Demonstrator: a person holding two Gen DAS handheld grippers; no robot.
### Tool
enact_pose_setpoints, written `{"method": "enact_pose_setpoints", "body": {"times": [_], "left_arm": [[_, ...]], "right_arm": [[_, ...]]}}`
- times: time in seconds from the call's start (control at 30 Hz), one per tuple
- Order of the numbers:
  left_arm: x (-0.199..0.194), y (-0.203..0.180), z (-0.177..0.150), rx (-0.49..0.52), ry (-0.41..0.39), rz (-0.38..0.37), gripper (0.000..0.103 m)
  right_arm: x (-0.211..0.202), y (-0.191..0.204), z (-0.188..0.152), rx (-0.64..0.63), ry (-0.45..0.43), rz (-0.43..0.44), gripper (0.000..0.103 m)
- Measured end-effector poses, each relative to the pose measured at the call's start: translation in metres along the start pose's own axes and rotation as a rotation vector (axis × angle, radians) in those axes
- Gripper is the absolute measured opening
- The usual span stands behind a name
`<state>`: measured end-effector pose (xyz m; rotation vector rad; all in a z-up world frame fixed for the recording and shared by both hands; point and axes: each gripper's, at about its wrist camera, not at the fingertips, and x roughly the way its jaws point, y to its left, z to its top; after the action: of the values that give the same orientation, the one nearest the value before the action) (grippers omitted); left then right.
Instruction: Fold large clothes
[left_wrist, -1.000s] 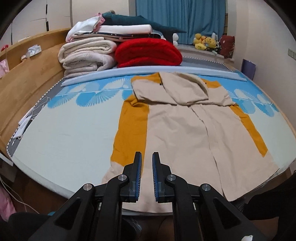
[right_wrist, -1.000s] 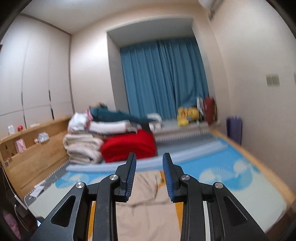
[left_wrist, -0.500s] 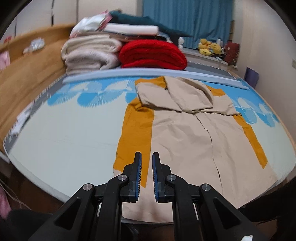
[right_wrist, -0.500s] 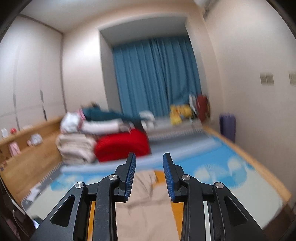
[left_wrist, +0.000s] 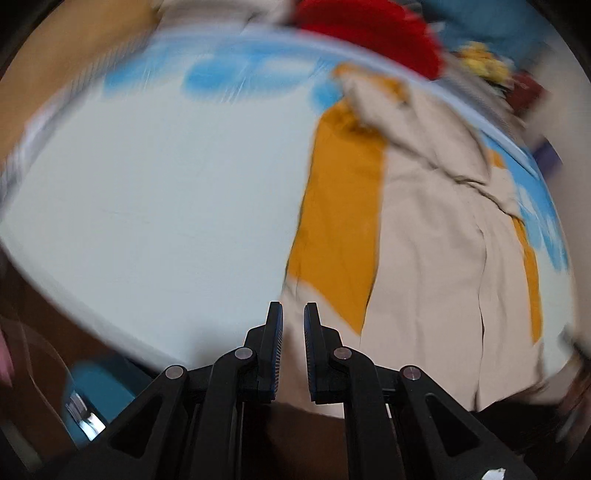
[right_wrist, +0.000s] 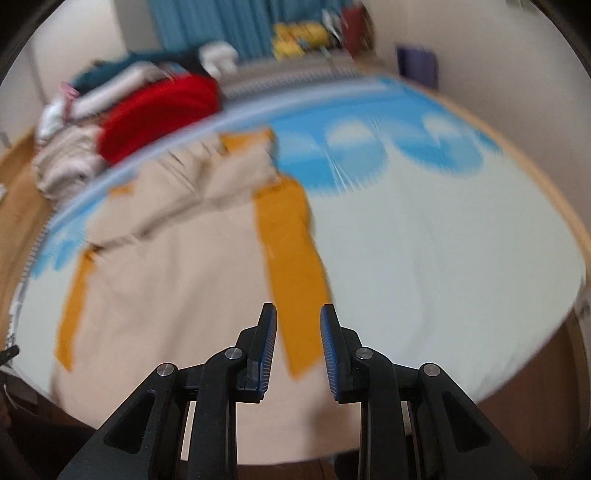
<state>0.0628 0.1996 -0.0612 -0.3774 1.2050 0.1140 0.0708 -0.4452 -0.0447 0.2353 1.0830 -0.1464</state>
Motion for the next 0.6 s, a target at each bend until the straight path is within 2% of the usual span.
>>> {"method": "enact_pose_setpoints", "body": {"times": [0.03,0.13,0.2,0.37,0.4,0.43,0.47,0.5,0.57,0.6], "left_arm": [[0.008,0.002,0.0,-0.022,0.024,-0.011,0.015],[0.033,0.009,-0.001,-0.069,0.104,0.055,0.025],[0.051,0.013,-0.002,-0.084,0.182,0.072,0.028],[0.075,0.021,-0.017,-0.094,0.283,0.121,0.03],[0.075,0.021,-0.019,-0.089,0.283,0.117,0.029],[0.072,0.019,-0.02,-0.076,0.282,0.104,0.018],[0.068,0.018,-0.023,-0.071,0.287,0.063,0.007],[0.06,0.016,-0.024,-0.067,0.267,0.036,0.006],[0.032,0.012,-0.025,-0.054,0.175,-0.018,0.005],[0.017,0.012,-0.027,-0.055,0.13,-0.059,0.005]], "right_arm": [[0.011,-0.006,-0.003,0.034,0.046,-0.006,0.026],[0.041,-0.032,-0.011,0.142,0.172,-0.002,0.026],[0.059,-0.041,-0.017,0.152,0.247,-0.04,0.027],[0.07,-0.037,-0.025,0.12,0.308,-0.041,0.027],[0.07,-0.035,-0.026,0.102,0.311,-0.052,0.027],[0.069,-0.034,-0.027,0.094,0.314,-0.057,0.026],[0.067,-0.034,-0.027,0.089,0.312,-0.058,0.02],[0.064,-0.033,-0.027,0.091,0.307,-0.055,0.005],[0.046,-0.036,-0.023,0.126,0.258,-0.021,0.002],[0.03,-0.039,-0.019,0.14,0.203,0.004,0.002]]}}
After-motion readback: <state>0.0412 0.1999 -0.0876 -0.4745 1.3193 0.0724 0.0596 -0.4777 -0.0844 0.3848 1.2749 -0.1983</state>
